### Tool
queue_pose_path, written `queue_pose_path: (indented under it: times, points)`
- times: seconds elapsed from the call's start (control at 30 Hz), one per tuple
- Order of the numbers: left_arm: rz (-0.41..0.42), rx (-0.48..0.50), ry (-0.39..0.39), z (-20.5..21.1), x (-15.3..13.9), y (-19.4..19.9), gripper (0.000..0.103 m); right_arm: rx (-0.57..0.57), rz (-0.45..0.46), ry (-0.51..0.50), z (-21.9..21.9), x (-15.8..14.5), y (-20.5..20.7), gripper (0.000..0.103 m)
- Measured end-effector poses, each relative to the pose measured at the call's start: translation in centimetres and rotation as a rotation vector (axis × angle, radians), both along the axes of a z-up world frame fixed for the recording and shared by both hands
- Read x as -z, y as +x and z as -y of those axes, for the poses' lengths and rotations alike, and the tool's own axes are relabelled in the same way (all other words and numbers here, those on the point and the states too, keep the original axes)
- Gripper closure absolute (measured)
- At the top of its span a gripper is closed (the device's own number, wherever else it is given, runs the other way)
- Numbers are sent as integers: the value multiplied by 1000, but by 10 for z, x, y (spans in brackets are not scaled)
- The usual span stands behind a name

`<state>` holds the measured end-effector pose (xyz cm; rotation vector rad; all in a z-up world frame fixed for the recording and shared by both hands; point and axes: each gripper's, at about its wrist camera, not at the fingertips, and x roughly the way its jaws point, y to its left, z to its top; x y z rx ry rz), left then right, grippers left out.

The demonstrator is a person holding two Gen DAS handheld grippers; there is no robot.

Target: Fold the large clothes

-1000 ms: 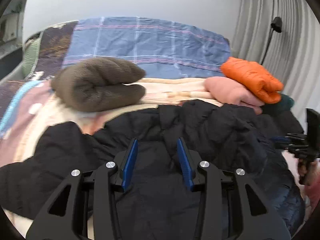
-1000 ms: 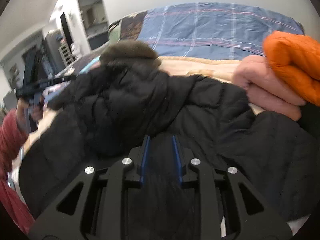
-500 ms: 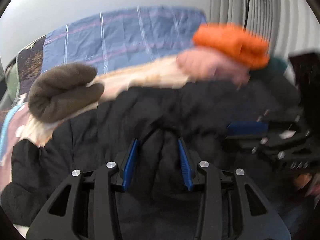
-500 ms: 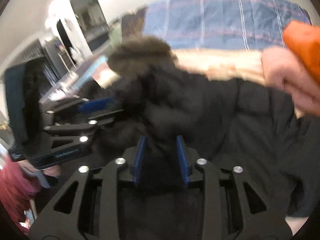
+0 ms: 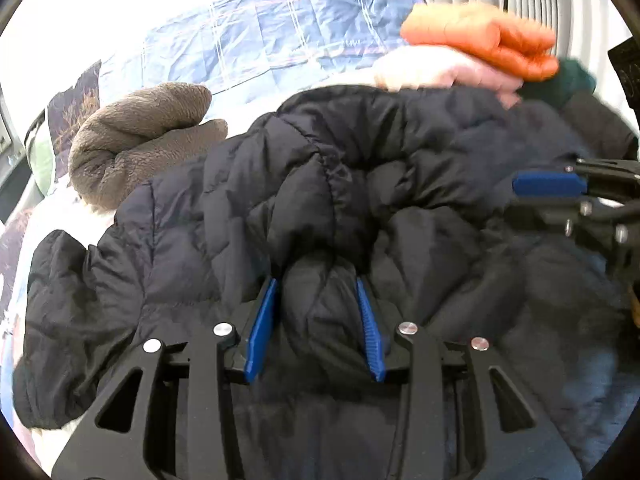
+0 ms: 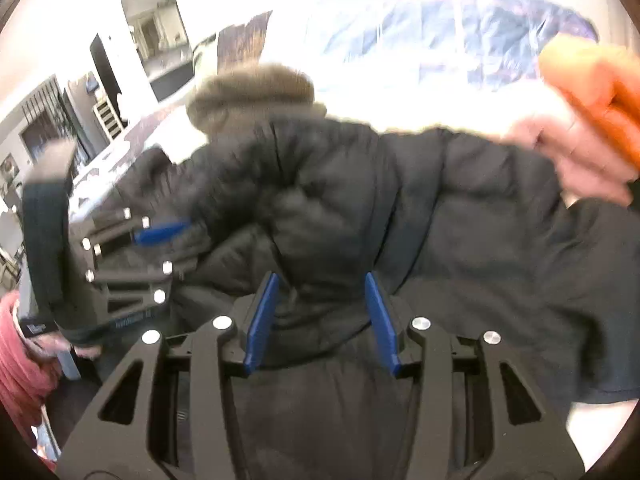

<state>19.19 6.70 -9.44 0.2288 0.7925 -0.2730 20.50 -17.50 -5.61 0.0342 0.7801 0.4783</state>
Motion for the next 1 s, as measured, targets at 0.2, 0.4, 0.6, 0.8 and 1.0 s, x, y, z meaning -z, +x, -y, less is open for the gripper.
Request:
queue_pose_path:
  times: [0.2, 0.4, 0.6, 0.8, 1.0]
  points:
    - [24, -25, -83, -7, -20, -12, 62, 21, 41, 47, -8, -24, 10, 58]
    - [-31, -64, -56, 5, 11, 4, 62, 78, -108, -38, -30, 43, 46, 60]
    - [-74, -61, -94, 2, 30, 8, 54, 55, -137, 20, -22, 65, 51, 58]
    - [-66, -64, -102, 4, 33, 7, 51, 56, -101, -55, -35, 66, 48, 55]
    - [22, -158, -211, -35, 0, -19, 50, 62, -75, -77, -41, 67, 43, 55]
